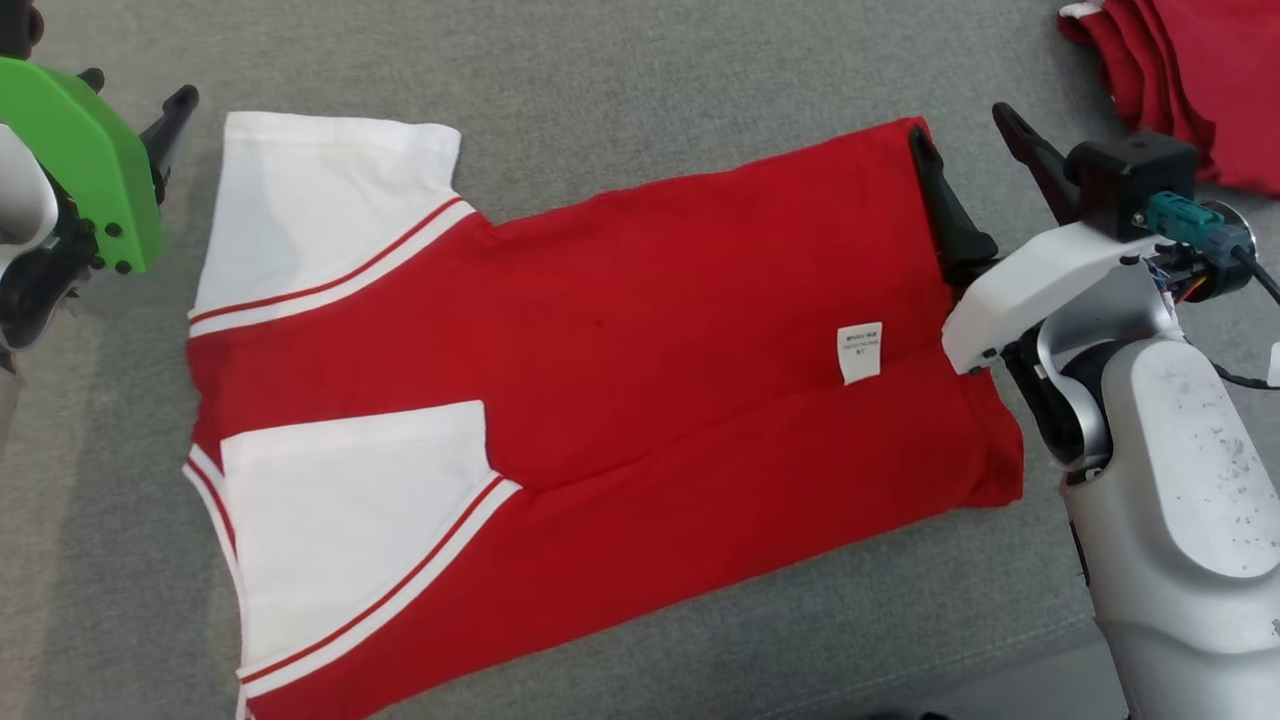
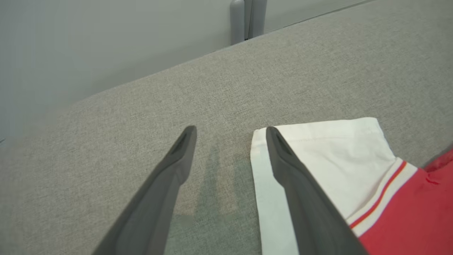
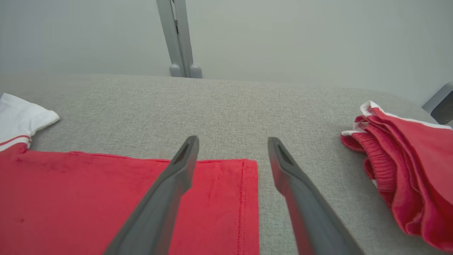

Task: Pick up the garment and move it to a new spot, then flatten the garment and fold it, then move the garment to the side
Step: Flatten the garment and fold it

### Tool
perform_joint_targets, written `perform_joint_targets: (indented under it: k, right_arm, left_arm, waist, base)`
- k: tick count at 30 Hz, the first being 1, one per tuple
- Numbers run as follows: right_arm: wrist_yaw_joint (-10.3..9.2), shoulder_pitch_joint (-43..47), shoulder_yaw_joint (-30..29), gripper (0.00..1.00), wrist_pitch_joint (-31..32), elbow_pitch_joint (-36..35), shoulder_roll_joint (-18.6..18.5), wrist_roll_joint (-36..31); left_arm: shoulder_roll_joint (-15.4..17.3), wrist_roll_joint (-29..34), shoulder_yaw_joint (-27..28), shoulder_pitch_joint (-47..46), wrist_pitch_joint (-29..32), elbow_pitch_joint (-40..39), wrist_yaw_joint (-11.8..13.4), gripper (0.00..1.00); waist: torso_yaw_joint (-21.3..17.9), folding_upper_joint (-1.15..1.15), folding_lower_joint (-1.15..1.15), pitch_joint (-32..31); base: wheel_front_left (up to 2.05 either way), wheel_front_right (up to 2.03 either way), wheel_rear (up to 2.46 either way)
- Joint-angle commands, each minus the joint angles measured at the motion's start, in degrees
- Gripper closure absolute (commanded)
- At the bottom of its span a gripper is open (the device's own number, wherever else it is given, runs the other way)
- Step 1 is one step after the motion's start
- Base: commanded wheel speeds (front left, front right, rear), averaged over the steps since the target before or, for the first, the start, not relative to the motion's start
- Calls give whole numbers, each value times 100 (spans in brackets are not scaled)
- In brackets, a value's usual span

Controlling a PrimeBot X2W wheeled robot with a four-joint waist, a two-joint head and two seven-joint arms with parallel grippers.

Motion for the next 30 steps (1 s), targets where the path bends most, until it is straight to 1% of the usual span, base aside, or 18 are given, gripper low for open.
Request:
perform_joint_targets:
  k: [1,5,10,13,16,17,18,20,22,23,24,25,30]
  right_arm:
    - [-11,-105,20,0,-70,54,-35,52]
    - [-11,-221,78,0,-180,177,-35,85]
    - [-11,-295,111,0,-255,296,-29,97]
    - [-11,-318,122,0,-283,343,-28,107]
    - [-11,-302,110,0,-300,376,-58,121]
    - [-11,-305,105,0,-296,385,-68,121]
    - [-11,-316,104,0,-293,388,-65,116]
    - [-11,-337,118,0,-290,395,-63,108]
    - [-11,-344,144,0,-274,394,-56,103]
    - [-11,-349,156,0,-268,396,-53,101]
    - [-11,-360,166,0,-263,404,-49,99]
    - [-11,-371,177,0,-259,410,-45,99]
    - [-11,-439,174,0,-256,492,-30,94]
  left_arm:
    - [46,-45,-77,-125,27,62,-24,0]
    - [125,-222,-288,-226,146,202,-21,0]
    - [213,-291,-434,-305,238,457,-21,0]
    - [190,-345,-533,-271,276,561,-21,0]
    - [165,-506,-689,-210,476,539,-23,0]
    - [178,-551,-729,-206,536,524,-23,3]
    - [200,-598,-765,-205,614,496,-23,13]
    - [231,-684,-814,-206,721,450,-23,45]
    - [272,-718,-878,-209,816,386,-24,60]
    - [291,-735,-906,-209,846,356,-24,71]
    - [307,-756,-945,-199,869,303,-24,87]
    - [317,-759,-962,-185,834,272,-24,100]
    - [264,-690,-994,-169,364,166,-16,100]
  waist:
    - [-454,0,-1,495]
    - [-535,0,-1,603]
    - [-581,0,-1,655]
    - [-578,0,-1,650]
    - [-542,0,-1,614]
    - [-530,0,-1,603]
    - [-516,0,-1,589]
    - [-489,0,-1,558]
    - [-466,0,-1,532]
    - [-457,0,-1,523]
    - [-447,0,-1,513]
    - [-440,0,-1,507]
    - [-391,0,-1,470]
  base:
    - [0,0,0]
    - [0,0,0]
    - [0,0,0]
    - [0,0,0]
    - [0,0,0]
    - [0,0,0]
    - [0,0,0]
    - [0,0,0]
    - [0,0,0]
    - [0,0,0]
    - [0,0,0]
    - [0,0,0]
    - [0,0,0]
